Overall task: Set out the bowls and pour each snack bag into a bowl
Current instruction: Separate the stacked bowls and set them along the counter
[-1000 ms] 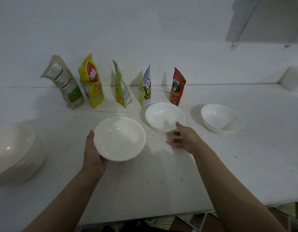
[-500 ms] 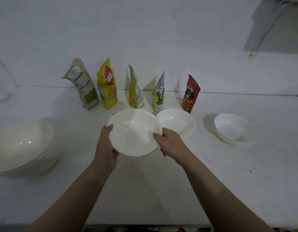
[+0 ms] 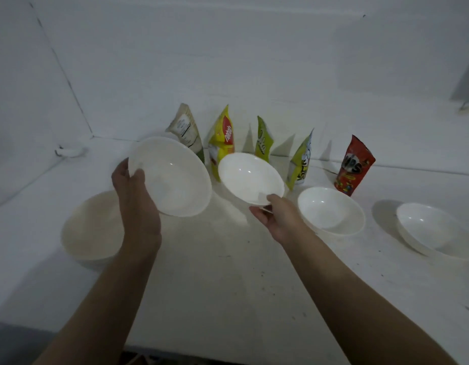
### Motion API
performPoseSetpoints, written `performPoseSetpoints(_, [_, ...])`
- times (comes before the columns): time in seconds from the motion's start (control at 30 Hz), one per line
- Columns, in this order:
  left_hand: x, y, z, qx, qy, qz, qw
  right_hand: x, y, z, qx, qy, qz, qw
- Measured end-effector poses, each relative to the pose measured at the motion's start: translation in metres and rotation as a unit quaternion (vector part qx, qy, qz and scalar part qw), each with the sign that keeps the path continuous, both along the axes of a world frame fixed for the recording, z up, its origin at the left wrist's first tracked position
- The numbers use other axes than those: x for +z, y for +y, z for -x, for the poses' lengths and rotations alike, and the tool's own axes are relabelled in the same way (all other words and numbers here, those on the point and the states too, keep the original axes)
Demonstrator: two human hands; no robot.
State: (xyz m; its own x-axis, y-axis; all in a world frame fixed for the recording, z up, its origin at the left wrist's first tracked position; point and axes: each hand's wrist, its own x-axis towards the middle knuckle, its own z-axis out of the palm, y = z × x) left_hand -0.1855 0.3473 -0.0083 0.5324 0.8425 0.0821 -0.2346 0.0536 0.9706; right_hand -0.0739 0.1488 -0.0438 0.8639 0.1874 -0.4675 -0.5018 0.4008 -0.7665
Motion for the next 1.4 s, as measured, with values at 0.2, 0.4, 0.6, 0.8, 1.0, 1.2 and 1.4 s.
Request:
performPoseSetpoints(0.2, [0.009, 0.042, 0.007, -0.04, -0.002, -0.025, 0.999, -0.02, 0.038, 0.008, -0.031, 0.042, 0.047, 0.998])
performPoseSetpoints(0.4, [0.007, 0.083, 0.003, -0.083, -0.015, -0.002, 0.996, -0.029, 0.064, 0.028, -0.097, 0.078, 0.062, 0.99])
performPoseSetpoints(0.6, [0.001, 0.129, 0.003, -0.089, -0.025, 0.069, 0.993, -0.019, 0.117, 0.059, -0.131, 0.071, 0.046, 0.988])
performPoseSetpoints(0.8, [-0.019, 0.192, -0.013, -0.108, -0.018, 0.209, 0.972, -0.005, 0.165, 0.056, 0.042, -0.037, 0.226, 0.973])
performPoseSetpoints(1.0, [-0.05, 0.234, -0.03, -0.107, 0.114, 0.232, 0.96, -0.004, 0.181, 0.065, 0.224, -0.078, 0.29, 0.927])
performPoseSetpoints(1.2, [-0.076, 0.219, -0.042, -0.113, 0.264, 0.123, 0.95, -0.008, 0.188, 0.076, 0.275, -0.094, 0.304, 0.907])
performPoseSetpoints(1.4, [-0.09, 0.195, -0.053, -0.138, 0.306, 0.012, 0.942, -0.001, 0.172, 0.076, 0.23, -0.118, 0.315, 0.913])
